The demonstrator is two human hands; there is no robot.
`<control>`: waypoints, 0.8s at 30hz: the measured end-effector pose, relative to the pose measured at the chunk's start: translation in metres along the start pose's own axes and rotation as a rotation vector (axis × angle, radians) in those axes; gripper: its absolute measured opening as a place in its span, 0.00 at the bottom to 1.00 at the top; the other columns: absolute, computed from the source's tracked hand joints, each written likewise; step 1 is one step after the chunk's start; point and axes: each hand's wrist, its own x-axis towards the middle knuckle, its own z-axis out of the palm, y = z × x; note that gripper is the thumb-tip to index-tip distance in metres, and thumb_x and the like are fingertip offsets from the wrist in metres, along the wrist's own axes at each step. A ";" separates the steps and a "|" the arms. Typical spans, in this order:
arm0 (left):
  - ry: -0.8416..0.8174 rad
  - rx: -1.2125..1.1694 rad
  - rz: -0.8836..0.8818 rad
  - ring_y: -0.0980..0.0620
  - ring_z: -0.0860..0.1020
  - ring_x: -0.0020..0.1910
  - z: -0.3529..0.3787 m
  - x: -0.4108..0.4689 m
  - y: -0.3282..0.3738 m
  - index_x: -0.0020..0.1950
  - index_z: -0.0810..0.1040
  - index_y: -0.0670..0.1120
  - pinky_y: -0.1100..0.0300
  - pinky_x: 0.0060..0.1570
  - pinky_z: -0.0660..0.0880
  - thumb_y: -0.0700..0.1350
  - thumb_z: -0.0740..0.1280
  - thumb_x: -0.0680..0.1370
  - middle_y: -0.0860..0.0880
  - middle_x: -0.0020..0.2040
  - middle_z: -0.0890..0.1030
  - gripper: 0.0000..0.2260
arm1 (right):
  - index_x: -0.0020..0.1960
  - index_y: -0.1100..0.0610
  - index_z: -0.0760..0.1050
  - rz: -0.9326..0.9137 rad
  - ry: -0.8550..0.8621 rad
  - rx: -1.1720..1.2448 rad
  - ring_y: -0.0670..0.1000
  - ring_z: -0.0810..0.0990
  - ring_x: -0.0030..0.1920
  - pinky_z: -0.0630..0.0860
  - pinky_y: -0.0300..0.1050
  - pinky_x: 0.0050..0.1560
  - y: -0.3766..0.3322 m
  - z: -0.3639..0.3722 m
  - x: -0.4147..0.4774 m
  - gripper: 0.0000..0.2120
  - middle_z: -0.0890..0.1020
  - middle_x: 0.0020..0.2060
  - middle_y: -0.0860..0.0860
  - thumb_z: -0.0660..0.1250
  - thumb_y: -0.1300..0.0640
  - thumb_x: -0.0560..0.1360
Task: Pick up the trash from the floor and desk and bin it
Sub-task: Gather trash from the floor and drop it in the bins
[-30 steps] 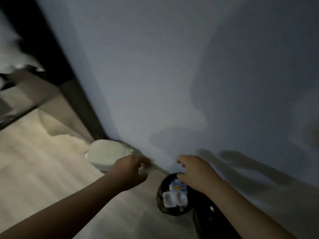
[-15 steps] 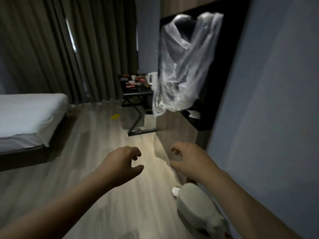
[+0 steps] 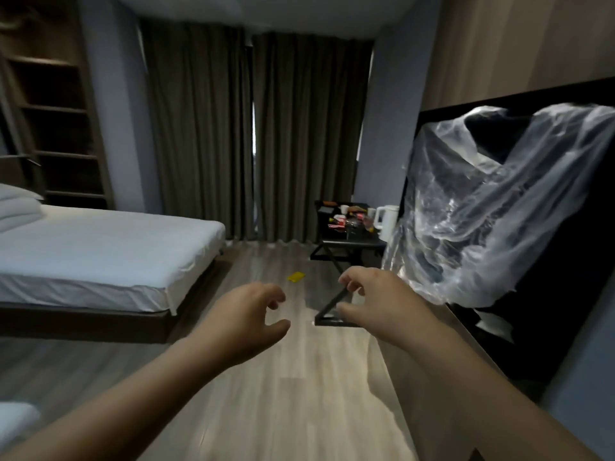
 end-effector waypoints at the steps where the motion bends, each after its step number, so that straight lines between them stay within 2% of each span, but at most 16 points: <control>1: 0.010 0.008 -0.015 0.59 0.75 0.53 -0.001 0.012 -0.006 0.62 0.74 0.53 0.59 0.54 0.76 0.56 0.67 0.74 0.56 0.56 0.77 0.18 | 0.60 0.49 0.74 -0.019 -0.005 0.006 0.48 0.77 0.54 0.76 0.47 0.54 0.004 0.001 0.019 0.18 0.79 0.52 0.47 0.68 0.49 0.71; 4: 0.024 0.023 -0.064 0.60 0.75 0.51 -0.002 0.053 -0.018 0.62 0.74 0.54 0.60 0.53 0.76 0.56 0.67 0.74 0.57 0.55 0.76 0.18 | 0.62 0.49 0.74 -0.068 -0.013 0.027 0.48 0.77 0.55 0.76 0.48 0.54 0.016 0.001 0.069 0.19 0.79 0.54 0.47 0.67 0.49 0.72; 9: 0.115 0.081 -0.109 0.60 0.74 0.46 0.004 0.121 -0.042 0.59 0.75 0.55 0.65 0.47 0.74 0.58 0.68 0.73 0.59 0.47 0.74 0.16 | 0.63 0.49 0.73 -0.159 0.017 0.070 0.48 0.76 0.56 0.75 0.47 0.56 0.032 0.011 0.143 0.21 0.79 0.55 0.47 0.68 0.47 0.72; 12: 0.121 0.090 -0.119 0.60 0.76 0.46 0.014 0.159 -0.057 0.58 0.76 0.55 0.64 0.48 0.76 0.58 0.68 0.72 0.59 0.47 0.76 0.17 | 0.63 0.50 0.73 -0.176 0.000 0.079 0.48 0.76 0.56 0.75 0.47 0.56 0.043 0.023 0.181 0.21 0.79 0.54 0.48 0.68 0.47 0.72; 21: 0.118 0.089 -0.084 0.60 0.72 0.40 0.053 0.290 -0.126 0.57 0.76 0.55 0.69 0.40 0.67 0.58 0.67 0.72 0.59 0.42 0.73 0.16 | 0.64 0.49 0.72 -0.173 -0.010 0.048 0.47 0.75 0.56 0.74 0.45 0.54 0.086 0.068 0.311 0.20 0.78 0.55 0.47 0.67 0.47 0.73; 24: 0.131 0.069 -0.068 0.60 0.72 0.38 0.060 0.341 -0.159 0.56 0.76 0.55 0.68 0.40 0.68 0.58 0.68 0.72 0.59 0.40 0.73 0.15 | 0.64 0.49 0.72 -0.155 -0.007 0.033 0.47 0.76 0.57 0.75 0.44 0.54 0.095 0.085 0.365 0.21 0.78 0.56 0.47 0.67 0.47 0.73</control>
